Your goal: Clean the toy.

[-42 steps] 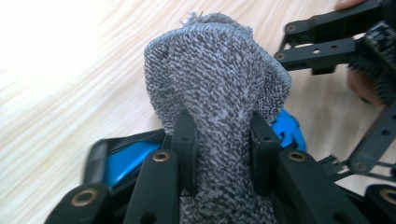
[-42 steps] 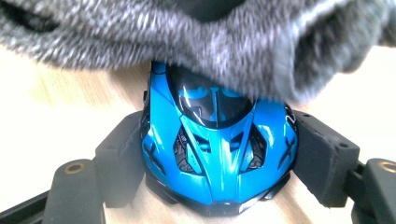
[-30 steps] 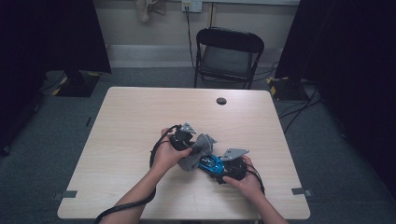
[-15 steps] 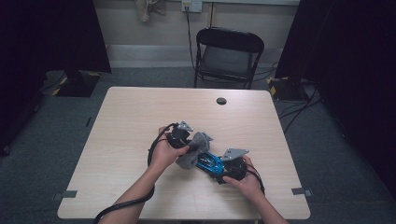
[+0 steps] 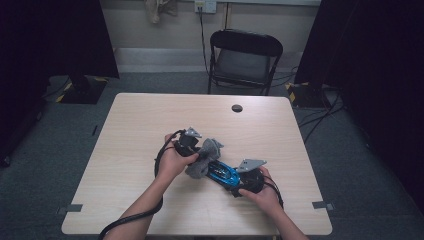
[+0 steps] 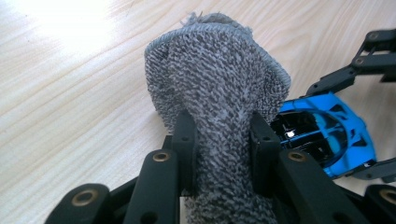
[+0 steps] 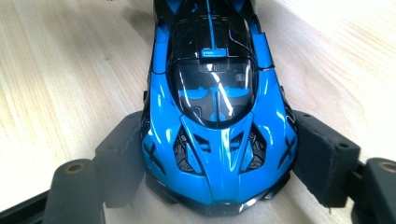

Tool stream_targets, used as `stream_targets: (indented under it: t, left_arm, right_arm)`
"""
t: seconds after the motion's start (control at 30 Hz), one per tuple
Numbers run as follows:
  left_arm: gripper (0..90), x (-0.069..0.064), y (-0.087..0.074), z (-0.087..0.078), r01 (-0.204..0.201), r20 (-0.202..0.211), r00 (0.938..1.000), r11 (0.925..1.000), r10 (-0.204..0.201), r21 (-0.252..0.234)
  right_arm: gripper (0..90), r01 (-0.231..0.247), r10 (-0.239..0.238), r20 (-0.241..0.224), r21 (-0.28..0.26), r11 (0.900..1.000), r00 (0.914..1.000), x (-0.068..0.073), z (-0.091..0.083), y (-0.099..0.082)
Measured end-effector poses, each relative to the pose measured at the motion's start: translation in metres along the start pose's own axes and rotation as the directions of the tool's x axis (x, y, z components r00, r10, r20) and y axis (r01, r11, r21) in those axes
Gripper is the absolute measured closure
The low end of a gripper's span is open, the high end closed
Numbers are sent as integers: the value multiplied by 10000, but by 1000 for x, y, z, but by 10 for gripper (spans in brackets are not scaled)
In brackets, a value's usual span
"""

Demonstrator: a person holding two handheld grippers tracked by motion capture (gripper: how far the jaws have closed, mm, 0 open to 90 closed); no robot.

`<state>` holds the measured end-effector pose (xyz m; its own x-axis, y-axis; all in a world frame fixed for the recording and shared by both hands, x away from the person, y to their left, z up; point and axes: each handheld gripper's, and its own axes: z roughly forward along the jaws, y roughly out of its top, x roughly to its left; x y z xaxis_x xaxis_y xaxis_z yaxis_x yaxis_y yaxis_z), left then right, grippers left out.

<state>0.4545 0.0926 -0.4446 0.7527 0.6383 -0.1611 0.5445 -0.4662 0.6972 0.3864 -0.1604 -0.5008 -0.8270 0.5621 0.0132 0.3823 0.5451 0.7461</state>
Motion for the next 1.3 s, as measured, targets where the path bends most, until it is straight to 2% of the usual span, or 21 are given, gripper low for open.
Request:
stream_targets:
  t: [0.07, 0.2, 0.27, 0.33, 0.4, 0.57, 0.63, 0.67, 0.9, 1.1, 1.3]
  left_arm:
    - [702, -3, 1, -1, -51, 70, 10000, 10000, 51, -12]
    - [703, -20, 5, 1, -348, 580, 9977, 9994, 350, -36]
    - [703, -31, 7, 4, -460, 1023, 9937, 9989, 464, -66]
    - [702, -43, 8, 11, -751, 1273, 9891, 9972, 745, -1]
    - [702, -51, 8, 17, -874, 1527, 9846, 9961, 852, 79]
    - [701, -70, 7, 32, -1302, 2000, 9724, 9907, 1199, 392]
    - [701, -74, 7, 35, -1492, 1864, 9728, 9875, 1372, 517]
    - [701, -75, 7, 36, -1697, 1808, 9710, 9837, 1564, 602]
    - [702, -69, 8, 33, -1506, 1725, 9751, 9871, 1392, 548]
    - [701, -55, 8, 25, -1291, 1370, 9831, 9904, 1213, 494]
    - [700, -35, 5, 16, -782, 1067, 9916, 9960, 732, 427]
  right_arm:
    - [258, 0, 0, -1, 0, 10000, 10000, 0, 0, 0]
    - [258, 2, -2, -2, 1, 10000, 10000, 0, 0, 0]
    - [258, 4, -4, 0, 1, 10000, 10000, 0, 0, 0]
    - [257, 3, -3, 1, 2, 10000, 10000, 0, 0, 0]
    - [257, 7, -7, 3, 1, 10000, 10000, 0, 0, 0]
    - [257, 5, -5, 0, 1, 10000, 10000, 0, 0, 0]
    - [258, 6, -6, 0, 1, 10000, 10000, 0, 0, 0]
    - [258, 9, -9, 0, 1, 10000, 10000, 0, 0, 0]
    - [258, 6, -6, 2, 4, 10000, 10000, 0, 0, 0]
    - [258, 6, -6, -1, 4, 10000, 10000, 0, 0, 0]
    - [258, 4, -4, 2, 4, 10000, 10000, 0, 0, 0]
